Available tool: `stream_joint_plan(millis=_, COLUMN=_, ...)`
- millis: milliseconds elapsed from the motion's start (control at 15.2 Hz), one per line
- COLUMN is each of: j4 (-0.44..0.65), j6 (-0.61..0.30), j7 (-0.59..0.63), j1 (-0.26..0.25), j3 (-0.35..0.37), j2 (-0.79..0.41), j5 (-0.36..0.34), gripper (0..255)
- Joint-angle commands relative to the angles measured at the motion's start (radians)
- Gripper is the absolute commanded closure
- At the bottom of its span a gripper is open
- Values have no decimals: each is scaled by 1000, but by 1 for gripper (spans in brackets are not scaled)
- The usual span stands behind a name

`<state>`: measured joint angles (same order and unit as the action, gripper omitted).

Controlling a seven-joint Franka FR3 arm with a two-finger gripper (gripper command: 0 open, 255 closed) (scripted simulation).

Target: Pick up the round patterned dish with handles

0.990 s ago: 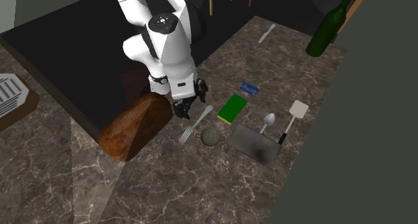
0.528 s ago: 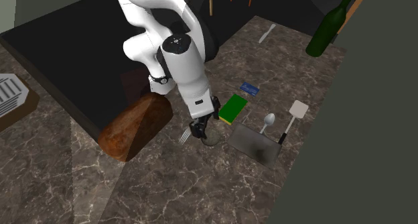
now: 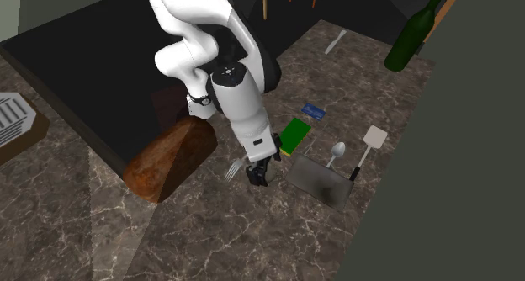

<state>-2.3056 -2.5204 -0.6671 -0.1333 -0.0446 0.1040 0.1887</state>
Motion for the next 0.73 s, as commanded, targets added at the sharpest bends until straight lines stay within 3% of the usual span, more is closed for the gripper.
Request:
stream_joint_plan(millis=0, j4=-8, j6=-28, j7=-9, j1=-2, j3=0, j2=-20, j5=8, gripper=0)
stream_joint_plan(millis=132, j4=-12, j6=-36, j7=-11, j1=-2, j3=0, j2=-24, j5=11, gripper=0)
stream_joint_plan(millis=198, j4=-13, j6=-38, j7=-12, j1=-2, j3=0, j2=-24, j5=11, gripper=255)
stream_joint_plan(millis=660, j4=-14, j6=-38, j7=-11, j1=-2, j3=0, j2=-23, j5=11, gripper=255)
